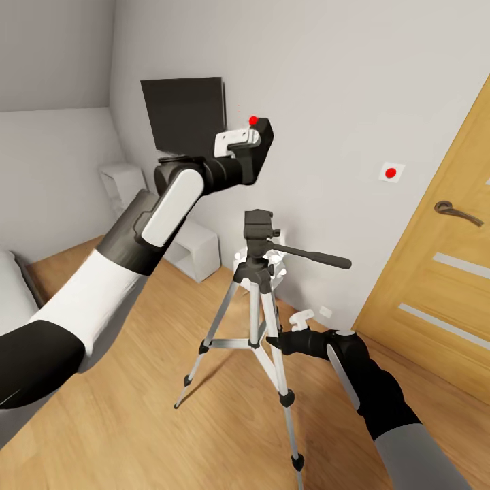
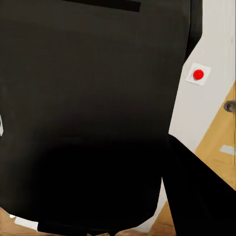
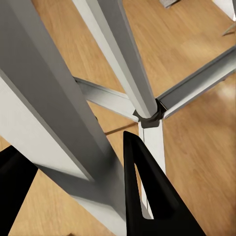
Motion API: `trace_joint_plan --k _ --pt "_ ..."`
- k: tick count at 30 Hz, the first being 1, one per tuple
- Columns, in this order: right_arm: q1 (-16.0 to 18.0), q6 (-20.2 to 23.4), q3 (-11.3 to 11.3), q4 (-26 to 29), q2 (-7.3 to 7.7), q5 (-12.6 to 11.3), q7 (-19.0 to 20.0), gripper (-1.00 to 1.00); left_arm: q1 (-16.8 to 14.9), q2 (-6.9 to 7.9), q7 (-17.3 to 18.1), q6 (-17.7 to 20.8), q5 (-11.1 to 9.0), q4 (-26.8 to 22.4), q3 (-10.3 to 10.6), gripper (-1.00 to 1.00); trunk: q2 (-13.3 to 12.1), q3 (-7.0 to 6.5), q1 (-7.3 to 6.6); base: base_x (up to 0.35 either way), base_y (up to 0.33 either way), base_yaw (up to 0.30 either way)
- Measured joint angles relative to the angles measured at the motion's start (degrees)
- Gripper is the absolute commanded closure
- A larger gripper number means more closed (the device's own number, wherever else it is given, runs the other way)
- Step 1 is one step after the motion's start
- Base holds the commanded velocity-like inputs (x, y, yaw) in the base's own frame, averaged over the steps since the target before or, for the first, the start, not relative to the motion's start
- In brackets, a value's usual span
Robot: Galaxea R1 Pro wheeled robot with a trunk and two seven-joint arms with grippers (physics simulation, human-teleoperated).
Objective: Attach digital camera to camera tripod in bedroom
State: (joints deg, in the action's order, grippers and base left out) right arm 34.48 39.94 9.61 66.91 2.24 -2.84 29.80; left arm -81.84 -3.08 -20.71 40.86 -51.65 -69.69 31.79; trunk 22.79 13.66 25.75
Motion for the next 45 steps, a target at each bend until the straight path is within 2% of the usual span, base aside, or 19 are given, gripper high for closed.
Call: trace_joint_plan --k 2,3,5,7,8,9,12,13,14,15,16,21,31,35,40,41,43,44,45 --pt "0.00 0.02 0.01 0.08 0.02 0.03 0.00 1.00 0.00 0.23 1.87 0.24 -0.13 -0.20 1.43 1.00 0.00 0.00 0.00 0.000 0.000 0.000" --pt "-0.01 0.01 0.01 0.15 0.03 0.07 0.00 1.00 0.00 1.90 9.68 0.90 -0.42 -0.29 2.24 1.00 0.00 0.00 0.00 0.000 0.000 0.000" --pt "0.00 -0.02 0.01 0.20 0.04 0.13 -0.01 1.00 0.01 3.81 16.50 1.76 0.43 -0.34 2.32 1.00 0.00 0.00 0.00 0.000 0.000 0.000" --pt "-0.01 -0.02 0.01 0.27 0.07 0.16 -0.01 1.00 -0.02 7.81 28.27 2.42 0.76 -0.54 2.36 1.00 0.00 0.00 0.00 0.000 0.000 0.000" --pt "0.00 -0.02 0.00 0.29 0.07 0.18 -0.01 1.00 -0.06 10.72 37.21 2.65 1.49 -0.80 2.04 1.00 0.01 0.00 0.00 0.000 0.000 0.000" --pt "-0.01 -0.05 -0.01 0.31 0.08 0.23 -0.01 1.00 -0.12 14.85 49.62 2.71 3.71 -1.23 0.67 1.00 0.00 0.00 0.00 0.000 0.000 0.000" --pt "0.00 -0.07 0.00 0.32 0.04 0.27 -0.02 1.00 -0.15 18.72 60.92 2.43 7.46 -1.82 -2.44 1.00 0.01 0.00 0.00 0.000 0.000 0.000" --pt "0.00 -0.08 -0.01 0.33 0.03 0.29 -0.02 1.00 -0.16 20.45 66.16 2.42 9.48 -2.64 -4.87 1.00 0.01 -0.01 0.00 0.000 0.000 0.000" --pt "0.00 -0.08 0.00 0.32 0.02 0.30 -0.03 1.00 -0.16 21.23 68.46 2.44 10.54 -3.19 -6.31 1.00 0.02 -0.01 -0.01 0.000 0.000 0.000" --pt "0.00 -0.10 -0.01 0.33 0.01 0.31 -0.03 1.00 -0.17 22.66 73.35 2.48 13.62 -5.48 -9.66 1.00 0.00 -0.01 0.00 0.000 0.000 0.000" --pt "0.00 -0.09 0.00 0.33 0.01 0.35 -0.03 1.00 -0.18 23.24 75.54 2.46 15.20 -7.21 -11.83 1.00 0.04 -0.01 -0.02 0.000 0.000 0.000" --pt "0.00 -0.12 -0.01 0.33 0.01 0.33 -0.03 1.00 -0.17 23.15 78.01 2.21 18.31 -9.54 -14.19 1.00 0.01 0.00 0.00 0.000 0.000 0.000" --pt "0.01 -0.12 -0.01 0.33 0.01 0.32 -0.03 1.00 -0.17 22.62 78.23 2.32 19.56 -8.69 -14.68 1.00 0.00 0.00 0.00 0.000 0.000 0.000" --pt "0.00 -0.13 -0.01 0.33 0.01 0.32 -0.03 1.00 -0.27 22.55 79.75 2.88 22.04 -4.78 -14.50 1.00 0.00 0.00 0.00 0.000 0.000 0.000" --pt "0.01 -0.13 -0.01 0.33 0.01 0.32 -0.03 1.00 -0.45 22.61 85.37 3.21 27.56 -1.50 -14.03 1.00 0.00 0.00 0.00 0.000 0.000 0.000" --pt "0.01 -0.14 0.01 0.34 0.01 0.32 -0.04 1.00 -0.69 22.58 88.27 3.43 30.42 0.13 -13.68 1.00 0.00 0.00 0.00 0.000 0.000 0.000" --pt "0.01 -0.14 0.03 0.34 0.01 0.31 -0.05 1.00 -1.25 22.45 91.59 3.75 33.54 1.99 -13.27 1.00 0.00 0.00 0.00 0.000 0.000 0.000" --pt "0.01 -0.13 0.04 0.34 0.01 0.29 -0.07 1.00 -2.35 22.17 94.91 3.92 37.03 3.79 -12.93 1.00 0.00 0.00 0.00 0.000 0.000 0.000" --pt "0.01 -0.12 0.05 0.34 0.00 0.28 -0.10 1.00 -3.10 21.95 96.61 3.98 38.96 4.67 -12.79 1.00 0.00 0.00 0.00 0.000 0.000 0.000"
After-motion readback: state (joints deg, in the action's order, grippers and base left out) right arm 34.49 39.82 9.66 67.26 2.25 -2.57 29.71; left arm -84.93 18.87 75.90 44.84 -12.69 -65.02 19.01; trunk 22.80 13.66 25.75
